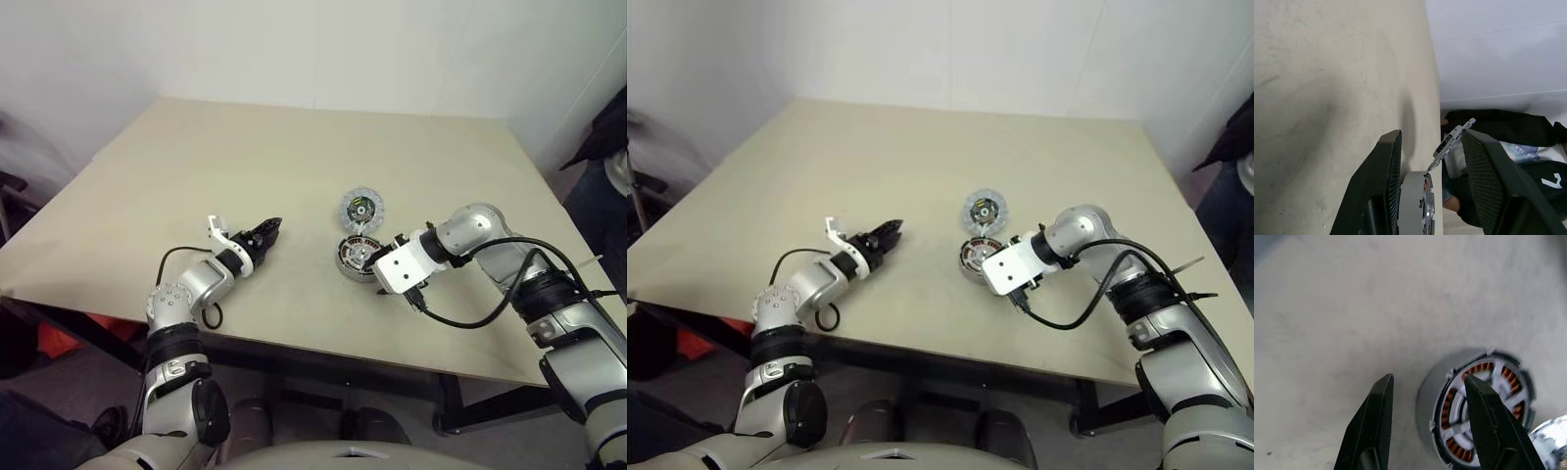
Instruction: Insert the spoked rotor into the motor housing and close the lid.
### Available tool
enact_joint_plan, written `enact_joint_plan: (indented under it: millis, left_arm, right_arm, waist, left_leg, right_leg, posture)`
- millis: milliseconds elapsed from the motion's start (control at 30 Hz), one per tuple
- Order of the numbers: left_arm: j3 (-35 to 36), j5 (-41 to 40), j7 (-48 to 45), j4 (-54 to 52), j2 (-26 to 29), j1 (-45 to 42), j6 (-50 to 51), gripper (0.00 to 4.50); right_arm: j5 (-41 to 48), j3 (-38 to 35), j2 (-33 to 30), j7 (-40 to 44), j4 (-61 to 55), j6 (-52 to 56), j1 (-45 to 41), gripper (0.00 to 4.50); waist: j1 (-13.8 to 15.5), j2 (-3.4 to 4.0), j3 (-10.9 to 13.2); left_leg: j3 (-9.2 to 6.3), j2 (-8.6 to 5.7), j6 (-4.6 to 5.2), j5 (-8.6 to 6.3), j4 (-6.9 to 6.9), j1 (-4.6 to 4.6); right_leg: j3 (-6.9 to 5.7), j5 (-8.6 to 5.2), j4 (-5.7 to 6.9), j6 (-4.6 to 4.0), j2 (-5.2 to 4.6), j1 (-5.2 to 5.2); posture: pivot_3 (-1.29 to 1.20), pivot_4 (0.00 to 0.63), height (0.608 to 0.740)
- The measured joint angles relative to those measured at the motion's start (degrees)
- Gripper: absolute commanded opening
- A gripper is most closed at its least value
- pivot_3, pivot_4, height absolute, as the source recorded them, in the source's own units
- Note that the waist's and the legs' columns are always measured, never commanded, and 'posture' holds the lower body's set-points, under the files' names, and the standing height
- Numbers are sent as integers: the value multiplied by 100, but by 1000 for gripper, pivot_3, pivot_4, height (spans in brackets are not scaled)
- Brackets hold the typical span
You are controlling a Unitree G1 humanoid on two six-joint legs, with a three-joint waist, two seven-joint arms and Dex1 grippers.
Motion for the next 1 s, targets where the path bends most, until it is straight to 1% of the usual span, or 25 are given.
enact_joint_plan:
  millis: [167, 367, 467, 500, 600, 733, 900, 1000]
  left_arm:
    - [-13, -61, 20, -12, -2, 25, 1, 2050]
    - [-14, -80, 45, -19, 7, 73, -31, 2050]
    - [-11, -89, 46, -18, 50, 73, -81, 2050]
    - [-9, -92, 45, -10, 63, 71, -124, 2050]
    - [53, -94, 30, 145, 229, -21, -251, 2050]
    - [164, -109, -10, 264, 503, -158, -400, 2050]
    - [168, -143, -56, 374, 512, -189, -416, 2050]
    - [159, -146, -59, 376, 504, -189, -436, 2050]
  right_arm:
    - [-217, 22, 48, -159, 547, -254, -182, 2574]
    - [-225, 26, 55, -131, 651, -371, -203, 2574]
    - [-204, 26, 54, -62, 568, -368, -181, 1916]
    - [-192, 26, 54, -29, 518, -363, -157, 1632]
    - [-154, 19, 54, -16, 356, -283, -127, 548]
    - [-146, 15, 57, -25, 295, -199, -116, 548]
    - [-162, 9, 105, -92, 295, -193, -117, 548]
    - [-182, 9, 113, -94, 300, -143, -117, 50]
  waist:
    - [-2, 0, 0]
    - [-2, -1, 1]
    - [-2, -1, 0]
    - [-2, -1, 1]
    - [-2, -1, 1]
    - [-4, -2, 1]
    - [-3, -3, 2]
    - [-3, -4, 2]
  left_leg:
    - [1, 0, 0, 0, -1, -2]
    - [1, 0, 0, 0, 0, -1]
    - [1, 0, 1, 0, 0, -1]
    - [1, 0, 1, 0, 0, -2]
    - [0, 2, 2, 0, -1, -2]
    - [-1, 0, 3, -1, -1, -2]
    - [1, 1, 3, -1, -1, -2]
    - [1, 1, 1, -1, 0, 0]
  right_leg:
    - [0, 0, -1, 0, 0, -2]
    - [0, 0, 1, 0, 0, -2]
    - [0, 0, 1, -1, 0, -2]
    - [0, 0, 0, -1, 0, -2]
    - [-1, 0, 1, -1, 2, -4]
    - [2, 0, 1, -1, 0, -5]
    - [2, 0, 3, -1, 1, -5]
    - [2, 0, 5, -1, 1, -4]
  posture:
    - [0, 0, 740]
    - [0, 0, 740]
    - [0, 0, 740]
    - [0, 0, 740]
    - [0, 0, 740]
    - [0, 0, 740]
    - [0, 0, 740]
    - [0, 0, 740]
